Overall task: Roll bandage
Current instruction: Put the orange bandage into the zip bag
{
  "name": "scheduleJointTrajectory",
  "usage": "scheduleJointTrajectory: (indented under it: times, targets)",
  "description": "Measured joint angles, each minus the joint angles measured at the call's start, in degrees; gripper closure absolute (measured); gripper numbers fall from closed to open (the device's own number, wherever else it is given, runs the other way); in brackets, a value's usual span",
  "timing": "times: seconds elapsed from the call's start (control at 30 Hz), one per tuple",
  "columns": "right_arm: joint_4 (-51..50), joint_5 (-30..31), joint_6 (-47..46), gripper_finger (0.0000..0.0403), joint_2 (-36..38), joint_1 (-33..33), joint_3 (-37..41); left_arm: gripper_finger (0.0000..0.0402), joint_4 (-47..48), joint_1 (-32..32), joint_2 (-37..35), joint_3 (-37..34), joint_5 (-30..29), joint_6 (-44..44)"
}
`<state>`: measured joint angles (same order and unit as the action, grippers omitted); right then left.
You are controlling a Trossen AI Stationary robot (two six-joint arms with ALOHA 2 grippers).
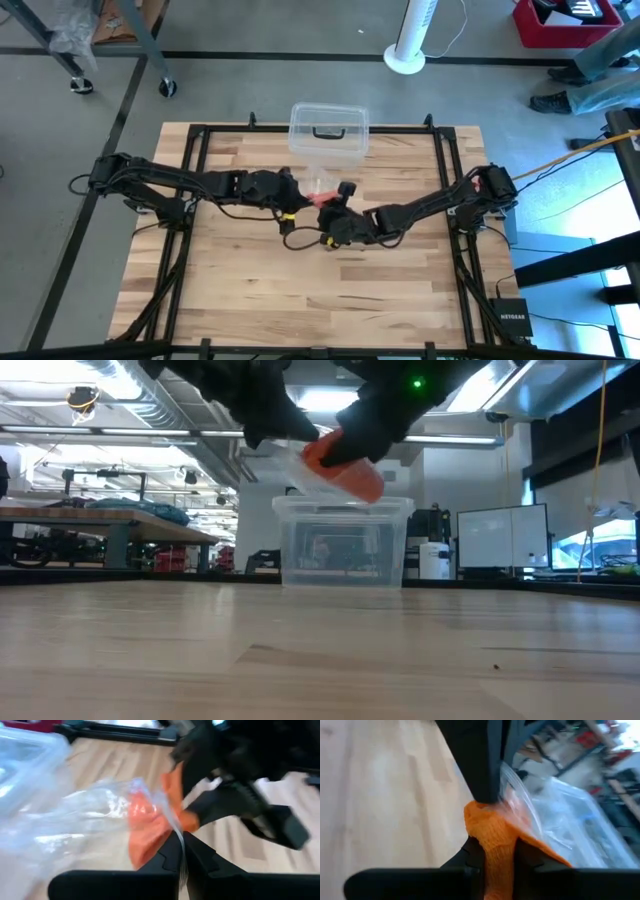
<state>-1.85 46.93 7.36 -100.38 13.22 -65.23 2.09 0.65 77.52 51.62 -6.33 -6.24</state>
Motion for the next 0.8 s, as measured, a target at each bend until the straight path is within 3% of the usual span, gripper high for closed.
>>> scheduleJointTrajectory:
  times: [0.1, 0.2, 0.27, 0.33, 0.6, 0.8]
  targets:
    - [-3.3, 6.8, 0.2, 0.0352, 0.0, 1.0, 0.0, 0.04, 0.8, -0.1, -0.1, 0.1, -2.5, -0.8]
    - [-5.4, 7.7, -0.7, 0.0352, 0.0, 0.1, 0.0, 0.04, -0.9, -0.1, -0.1, 0.0, -0.8, -2.1]
    - [-5.5, 5.1, -1.5, 0.0352, -0.1, -1.0, -0.1, 0.04, -3.7, -0.1, -0.1, -0.2, 3.5, -3.1]
    - [-5.1, -1.2, -1.8, 0.0352, -0.1, -1.9, -0.1, 0.04, -6.3, 0.2, 0.0, -0.2, 6.5, -3.8]
    - [-4.0, -21.3, 2.9, 0.0348, -1.6, -2.6, -0.1, 0.04, -7.4, 0.7, 0.4, -0.3, 7.9, -3.9]
    - [-5.0, -22.7, -8.2, 0.0299, -2.1, -2.5, -0.1, 0.04, -3.7, 0.2, 0.9, -0.3, 7.2, -2.6]
